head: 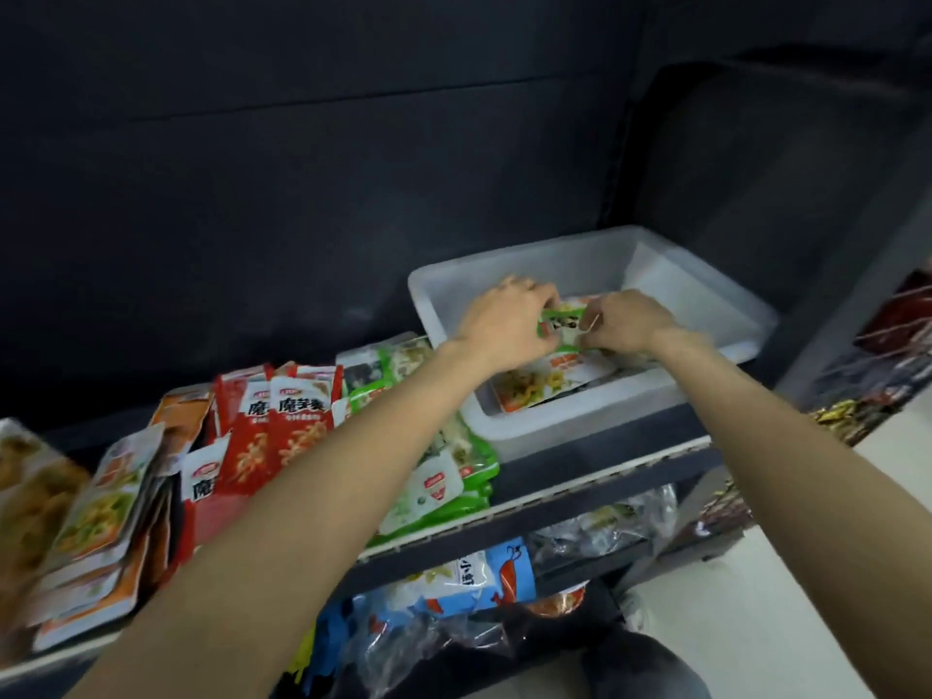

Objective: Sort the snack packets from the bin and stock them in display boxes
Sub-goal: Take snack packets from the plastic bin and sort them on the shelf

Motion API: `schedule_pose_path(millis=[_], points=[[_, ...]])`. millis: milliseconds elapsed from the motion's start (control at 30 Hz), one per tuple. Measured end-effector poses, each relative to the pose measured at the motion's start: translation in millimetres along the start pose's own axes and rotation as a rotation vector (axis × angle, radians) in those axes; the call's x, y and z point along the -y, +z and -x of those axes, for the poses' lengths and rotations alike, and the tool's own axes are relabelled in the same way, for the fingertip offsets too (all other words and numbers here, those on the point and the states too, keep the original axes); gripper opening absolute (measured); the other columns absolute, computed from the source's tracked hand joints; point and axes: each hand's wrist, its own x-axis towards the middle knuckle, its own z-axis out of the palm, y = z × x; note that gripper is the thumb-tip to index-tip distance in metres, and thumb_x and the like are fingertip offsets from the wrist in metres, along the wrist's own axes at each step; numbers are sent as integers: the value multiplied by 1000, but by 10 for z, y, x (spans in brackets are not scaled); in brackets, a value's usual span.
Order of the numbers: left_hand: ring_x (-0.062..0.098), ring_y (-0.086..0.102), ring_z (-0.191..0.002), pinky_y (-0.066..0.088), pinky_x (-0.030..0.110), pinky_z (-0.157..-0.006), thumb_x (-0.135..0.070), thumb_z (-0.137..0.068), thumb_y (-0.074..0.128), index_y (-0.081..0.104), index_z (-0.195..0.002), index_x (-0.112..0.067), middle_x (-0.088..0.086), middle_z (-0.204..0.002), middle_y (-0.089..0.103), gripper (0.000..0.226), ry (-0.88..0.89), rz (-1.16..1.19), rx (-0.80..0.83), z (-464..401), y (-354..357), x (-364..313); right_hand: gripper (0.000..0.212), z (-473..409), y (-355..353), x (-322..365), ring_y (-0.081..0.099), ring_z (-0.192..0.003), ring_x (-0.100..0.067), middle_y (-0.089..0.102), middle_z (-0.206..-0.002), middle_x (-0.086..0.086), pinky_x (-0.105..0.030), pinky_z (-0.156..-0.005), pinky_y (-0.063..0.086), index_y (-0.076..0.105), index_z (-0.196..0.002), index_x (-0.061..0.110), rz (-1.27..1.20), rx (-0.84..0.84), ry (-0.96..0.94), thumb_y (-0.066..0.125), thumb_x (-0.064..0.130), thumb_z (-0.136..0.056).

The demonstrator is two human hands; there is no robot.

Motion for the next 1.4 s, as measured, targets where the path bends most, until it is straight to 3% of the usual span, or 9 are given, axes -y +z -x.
schedule_pose_path(millis=[133, 233, 400, 633, 733, 900, 1067, 1233, 1400], points=[[28, 58, -103, 41, 31, -74, -47, -80, 65, 56, -114, -20, 6, -114, 62, 44, -79, -80, 218, -323, 396, 35, 57, -145, 124, -38, 55, -86, -22, 59, -108, -7, -29, -72, 44, 49, -115, 8, -28, 184, 88, 70, 47, -79], [25, 60, -100, 49, 31, -80, -47, -76, 68, 57, -115, -22, 3, -112, 64, 47, -138, -30, 357, -397, 528, 130, 61, -203, 162, -3, 60, -73, -19, 64, -101, -11, -26, -57, 49, 44, -121, 4, -193, 242, 120, 77, 30, -77], [23, 55, -102, 48, 33, -87, -43, -71, 76, 50, -124, -16, 4, -118, 57, 65, -191, -60, 604, -371, 574, 206, 83, -217, 217, 74, 48, -123, -28, 47, -139, -11, -35, -98, 43, 29, -143, 10, -128, 193, 51, 77, 19, -76], [19, 52, -93, 42, 28, -74, -47, -69, 78, 47, -126, -17, 5, -119, 57, 72, -259, -200, 652, -361, 530, 242, 47, -286, 282, 20, 56, -111, -24, 59, -125, -6, -35, -95, 47, 55, -124, 12, -14, 182, -33, 71, 23, -81], [20, 55, -88, 42, 28, -70, -55, -67, 75, 54, -116, -19, 3, -112, 58, 64, -273, -195, 510, -335, 421, 168, 27, -275, 222, -28, 59, -102, -22, 65, -113, -5, -32, -90, 48, 65, -110, 12, -159, 24, -27, 63, 24, -86], [28, 55, -109, 44, 33, -84, -55, -65, 75, 45, -130, -21, 7, -124, 45, 79, -338, 72, 15, -225, -30, 172, 18, 59, -65, -26, 63, -86, -15, 68, -103, -7, -28, -78, 50, 63, -106, 19, -990, -349, -27, 62, 28, -90], [11, 52, -102, 40, 23, -84, -45, -70, 78, 49, -133, -26, 2, -118, 47, 72, -337, 471, -306, 214, -394, 145, 39, 611, -188, 595, 70, -78, -16, 69, -101, -8, -29, -70, 58, 42, -130, 17, -1258, -171, -198, 57, 21, -95], [16, 63, -105, 52, 40, -92, -13, -82, 70, 54, -131, -19, 2, -116, 66, 52, -356, 1002, -438, 1138, -680, 396, 50, 1011, 16, 1439, 67, -100, -17, 66, -115, -4, -32, -78, 57, 40, -137, 24, -1372, -119, -411, 61, 19, -92], [12, 59, -110, 49, 29, -93, -3, -88, 57, 39, -143, -14, 1, -128, 58, 59, -578, 939, -517, 2174, -893, 875, 56, 1181, 377, 2378, 66, -92, -17, 67, -102, -7, -37, -82, 56, 44, -133, 21, -1238, -105, -390, 70, 14, -84]])
